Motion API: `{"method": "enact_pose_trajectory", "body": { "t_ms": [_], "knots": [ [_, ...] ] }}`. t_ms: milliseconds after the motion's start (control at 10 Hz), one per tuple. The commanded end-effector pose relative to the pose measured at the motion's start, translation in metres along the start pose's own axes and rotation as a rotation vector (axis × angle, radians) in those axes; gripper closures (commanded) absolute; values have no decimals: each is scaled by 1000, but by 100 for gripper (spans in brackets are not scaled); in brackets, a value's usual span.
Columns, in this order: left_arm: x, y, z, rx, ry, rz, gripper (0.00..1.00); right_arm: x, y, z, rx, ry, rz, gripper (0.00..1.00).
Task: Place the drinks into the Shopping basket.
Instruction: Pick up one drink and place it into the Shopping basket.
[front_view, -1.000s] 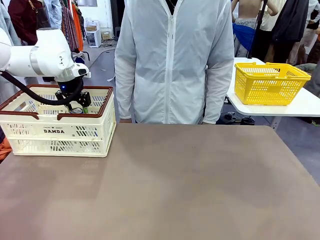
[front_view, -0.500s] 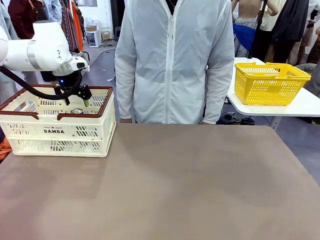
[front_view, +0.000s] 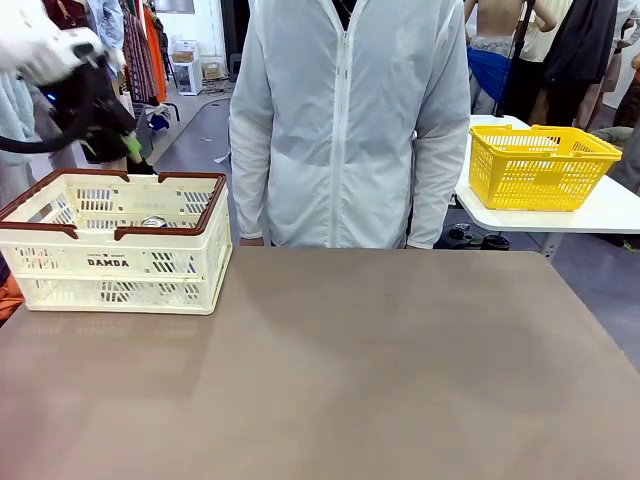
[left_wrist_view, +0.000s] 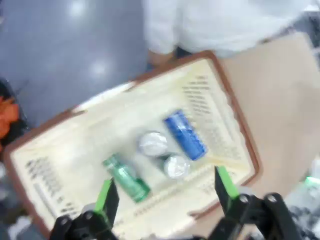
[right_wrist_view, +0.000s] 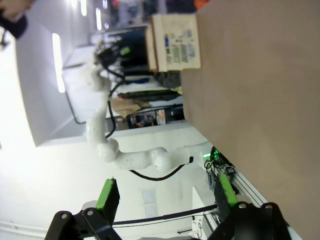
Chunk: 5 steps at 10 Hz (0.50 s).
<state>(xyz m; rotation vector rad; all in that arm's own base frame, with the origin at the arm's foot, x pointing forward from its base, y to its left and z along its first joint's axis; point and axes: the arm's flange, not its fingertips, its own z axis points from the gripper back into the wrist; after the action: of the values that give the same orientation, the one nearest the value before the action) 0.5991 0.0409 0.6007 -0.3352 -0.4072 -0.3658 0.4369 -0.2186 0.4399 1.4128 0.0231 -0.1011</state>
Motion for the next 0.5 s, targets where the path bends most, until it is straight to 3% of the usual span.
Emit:
{"method": "enact_pose_trajectory", "body": {
  "t_ms": [0, 100, 300, 400],
  "knots": [
    [-52, 20, 18, -261, -19, 97, 0, -1, 5, -1, -16, 9, -19, 0],
    [-86, 16, 26, -502, 65, -9, 0, -1, 5, -1, -16, 9, -19, 0],
    [-164, 5, 42, -690, -137, 80, 0, -1, 5, -1, -16, 9, -19, 0],
    [-206, 4, 40, -730, -246, 198, 0, -1, 5, -1, -16, 9, -19, 0]
  ]
}}
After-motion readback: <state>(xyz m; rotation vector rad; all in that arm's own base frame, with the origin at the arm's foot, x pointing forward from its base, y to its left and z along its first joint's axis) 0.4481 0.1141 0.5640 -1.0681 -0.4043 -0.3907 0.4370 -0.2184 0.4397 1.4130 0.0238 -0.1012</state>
